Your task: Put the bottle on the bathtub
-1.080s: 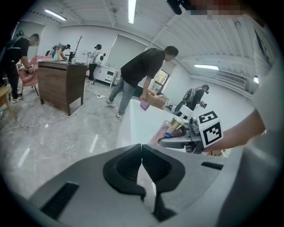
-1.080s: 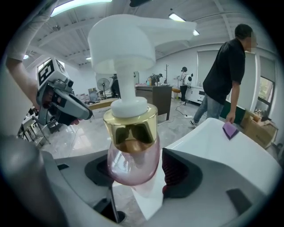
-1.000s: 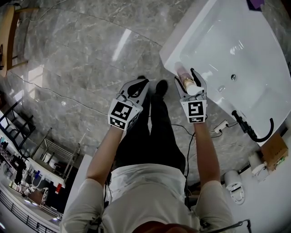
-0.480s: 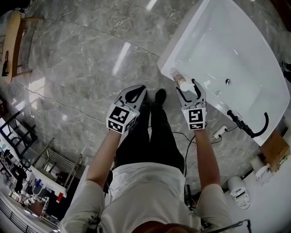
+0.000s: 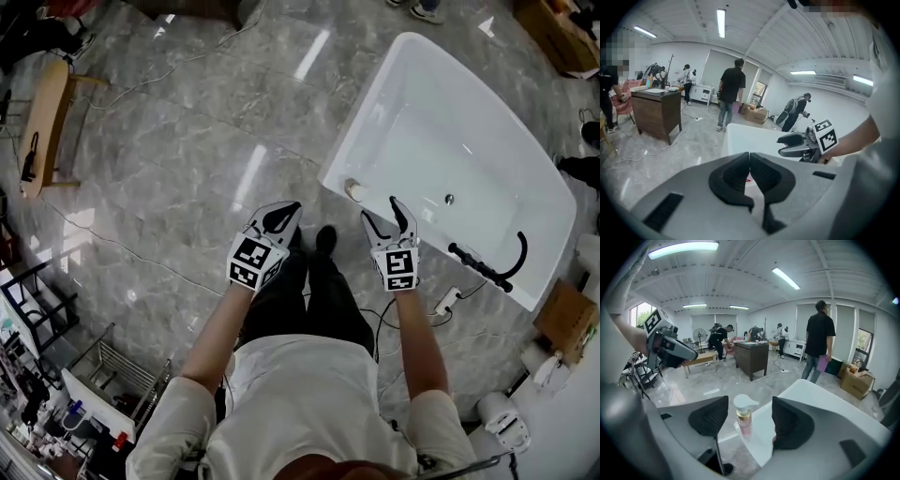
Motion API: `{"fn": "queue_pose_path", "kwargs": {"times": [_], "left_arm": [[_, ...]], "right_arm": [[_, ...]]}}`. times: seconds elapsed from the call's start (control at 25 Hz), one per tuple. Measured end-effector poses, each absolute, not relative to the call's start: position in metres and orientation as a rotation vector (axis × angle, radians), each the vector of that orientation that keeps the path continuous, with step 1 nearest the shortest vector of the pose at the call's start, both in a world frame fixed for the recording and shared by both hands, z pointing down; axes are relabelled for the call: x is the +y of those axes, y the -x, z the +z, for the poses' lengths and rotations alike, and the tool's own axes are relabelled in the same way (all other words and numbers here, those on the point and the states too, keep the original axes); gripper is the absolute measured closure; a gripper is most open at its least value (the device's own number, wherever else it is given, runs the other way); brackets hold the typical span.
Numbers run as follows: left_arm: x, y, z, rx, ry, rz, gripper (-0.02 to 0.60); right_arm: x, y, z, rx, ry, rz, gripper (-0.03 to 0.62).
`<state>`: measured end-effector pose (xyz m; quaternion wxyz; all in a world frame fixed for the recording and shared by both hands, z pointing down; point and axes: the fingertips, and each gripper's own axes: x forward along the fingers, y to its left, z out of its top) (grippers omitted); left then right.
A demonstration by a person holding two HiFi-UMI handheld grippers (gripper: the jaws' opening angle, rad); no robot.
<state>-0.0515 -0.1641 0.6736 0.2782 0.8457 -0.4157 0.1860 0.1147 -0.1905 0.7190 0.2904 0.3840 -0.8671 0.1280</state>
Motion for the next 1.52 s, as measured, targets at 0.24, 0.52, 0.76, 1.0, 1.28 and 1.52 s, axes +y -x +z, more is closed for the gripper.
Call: {"fn": "queue_pose_path", "kwargs": {"times": [0.24,0.52,0.76,1.0,1.28,1.52], "left_arm": [[-0.157,0.05,0.605,-1.14,-2.312,0.469,0.572],[-0.157,0.042,0.535,-1.152,-2.358,0.413,0.572],[-0.139,0.041,0.486,-1.145,-2.38,0.366,0.572],[-0.134,0.035,0.448,-1.139,-2.438,0.335,0.572],[-0.131,0.033,0.407,-1.152,-2.498,0.285,0.572],[-0.131,0.037,0.372,-1.174,-2.572,0.24,0.572]], "right_arm": [[-0.183,-0.112,0.635,-2.381,-1.1,0.364,0.296],[-0.18,-0.12,0.548,-2.441,-1.19,0.368,0.388],[-0.161,-0.122,0.494,-2.446,-1.227,0.366,0.454],[-0.155,-0.127,0.445,-2.488,-1.245,0.324,0.497],[-0.146,-0.123,0.396,-2.552,-1.239,0.288,0.519],[-0.139,-0.12,0.371,-2.587,-1.246,0.263,0.534]]}}
